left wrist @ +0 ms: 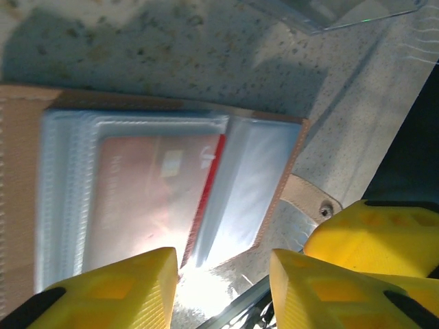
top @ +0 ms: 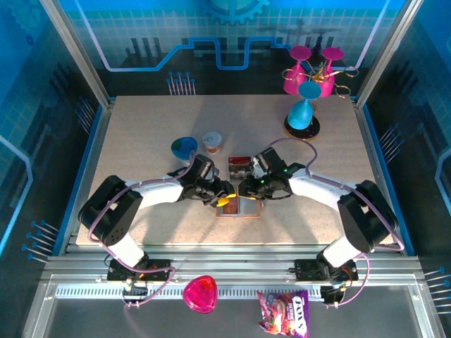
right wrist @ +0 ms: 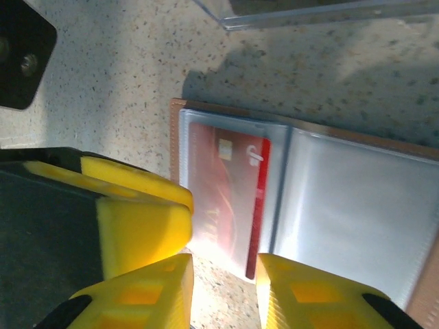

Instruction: Take the credit cards out of the card holder

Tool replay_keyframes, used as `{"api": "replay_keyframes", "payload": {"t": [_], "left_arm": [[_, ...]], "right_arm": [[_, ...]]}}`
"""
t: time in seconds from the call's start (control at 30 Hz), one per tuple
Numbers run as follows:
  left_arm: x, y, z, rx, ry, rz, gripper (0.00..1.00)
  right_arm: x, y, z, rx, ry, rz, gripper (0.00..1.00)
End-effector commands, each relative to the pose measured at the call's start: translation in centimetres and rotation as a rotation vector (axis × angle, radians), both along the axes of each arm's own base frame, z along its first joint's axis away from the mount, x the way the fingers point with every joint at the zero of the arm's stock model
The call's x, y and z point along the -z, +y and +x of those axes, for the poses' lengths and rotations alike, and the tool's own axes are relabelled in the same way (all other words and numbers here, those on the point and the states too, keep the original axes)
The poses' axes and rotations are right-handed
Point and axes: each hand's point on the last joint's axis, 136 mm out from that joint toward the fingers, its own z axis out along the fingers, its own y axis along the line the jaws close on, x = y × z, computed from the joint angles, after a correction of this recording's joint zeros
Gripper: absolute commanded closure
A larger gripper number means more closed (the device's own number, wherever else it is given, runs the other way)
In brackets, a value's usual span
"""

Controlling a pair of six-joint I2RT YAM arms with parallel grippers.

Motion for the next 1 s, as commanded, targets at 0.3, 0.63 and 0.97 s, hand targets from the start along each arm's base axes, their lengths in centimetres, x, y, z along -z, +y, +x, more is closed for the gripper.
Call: {"api": "replay_keyframes", "payload": {"t": [0.3,0.63,0.97], "left_arm": [[1.4,1.3,-1.0,0.004,0.004,0.032,0.76],[2.2,1.9,-1.4,0.008,0.017,0.066,0.81],[2.3,2.1,-1.5,0.008,0.020,0.075,0.81]], "right_arm": [[1.8,2.6,-0.3,-0.043,0.044,0.018,0.78],[3.2,2.9,-0.5,-0.048,0.073,0.009,0.81],[3.9,3.1,-0.5,-0.053,0.086,0.010,0.80]]}}
